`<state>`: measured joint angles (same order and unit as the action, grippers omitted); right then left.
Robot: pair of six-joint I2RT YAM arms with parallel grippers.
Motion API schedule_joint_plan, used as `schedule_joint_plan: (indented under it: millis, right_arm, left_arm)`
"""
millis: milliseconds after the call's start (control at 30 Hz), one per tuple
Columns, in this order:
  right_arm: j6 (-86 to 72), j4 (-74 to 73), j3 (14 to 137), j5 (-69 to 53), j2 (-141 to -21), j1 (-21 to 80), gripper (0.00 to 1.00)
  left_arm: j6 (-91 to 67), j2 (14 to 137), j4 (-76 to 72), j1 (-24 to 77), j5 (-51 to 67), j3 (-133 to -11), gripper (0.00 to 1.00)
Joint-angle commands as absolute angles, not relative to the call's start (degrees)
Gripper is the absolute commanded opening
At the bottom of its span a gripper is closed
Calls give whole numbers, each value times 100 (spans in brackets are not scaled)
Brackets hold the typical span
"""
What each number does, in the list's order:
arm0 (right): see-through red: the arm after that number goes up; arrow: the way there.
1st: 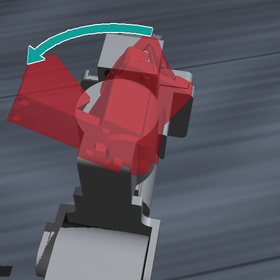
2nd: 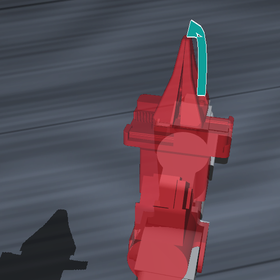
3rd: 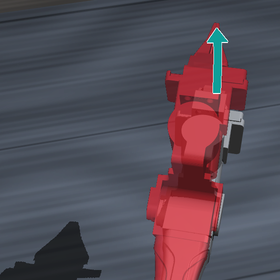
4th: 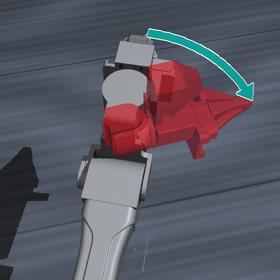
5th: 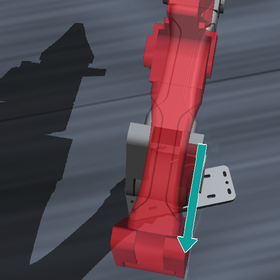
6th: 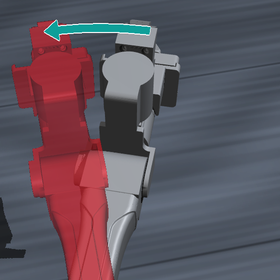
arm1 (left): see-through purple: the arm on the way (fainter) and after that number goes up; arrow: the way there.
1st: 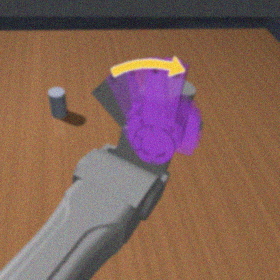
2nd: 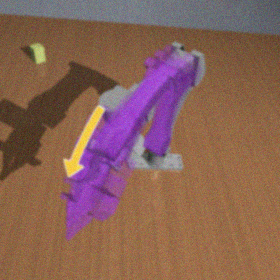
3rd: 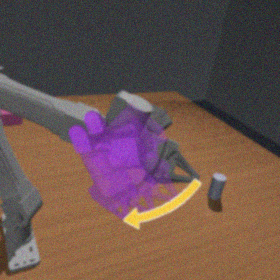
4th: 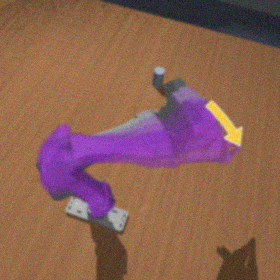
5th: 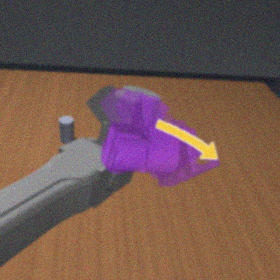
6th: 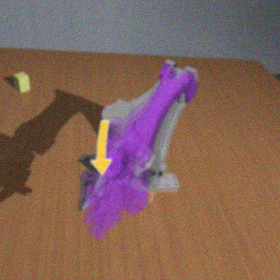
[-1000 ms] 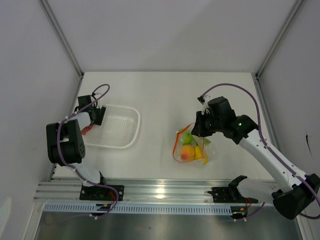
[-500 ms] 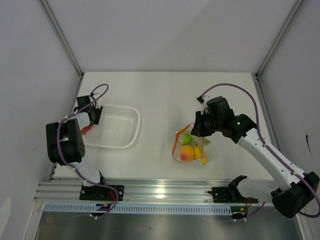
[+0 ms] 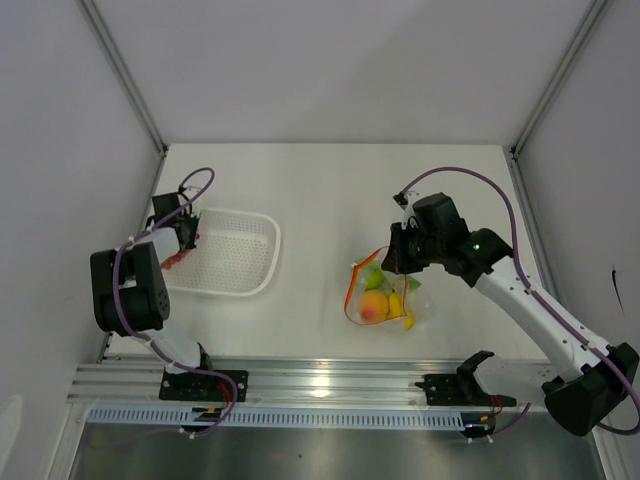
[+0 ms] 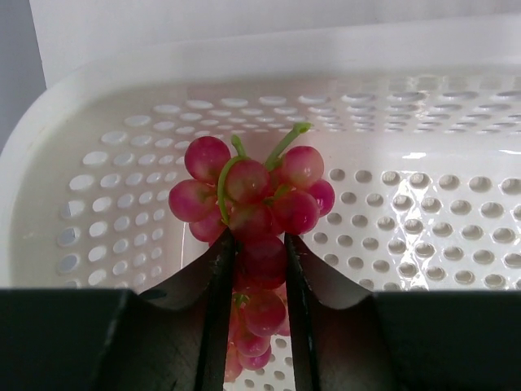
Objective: Place the food in the zip-top bag and seal the zipper
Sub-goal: Pick up the fake fruit from the bin.
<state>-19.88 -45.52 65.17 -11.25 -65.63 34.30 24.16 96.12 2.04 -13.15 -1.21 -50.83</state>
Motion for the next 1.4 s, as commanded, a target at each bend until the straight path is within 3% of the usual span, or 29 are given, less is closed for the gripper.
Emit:
schedule_joint_plan:
  millis: [0,200,333,1367]
  right_arm:
    - [-2030,-4526,6715,-1046,-6478,3472,0]
    - [-2048,-4518,6662,-985,-6460,3498,0]
    - [-2065,-4509,6601,-976,-6407,3507,0]
    - [-2153,-4324,6354,-993,-6319,3639,0]
  left_arm:
    - [2154,9334,193,-1380,26,-4975,29]
    - [2030,9071,185,-1380,-229,-4817,18]
    - [2074,8992,194,-1380,-308,-4773,1]
    - [977,7410,1125,-1283,-194,-4965,1]
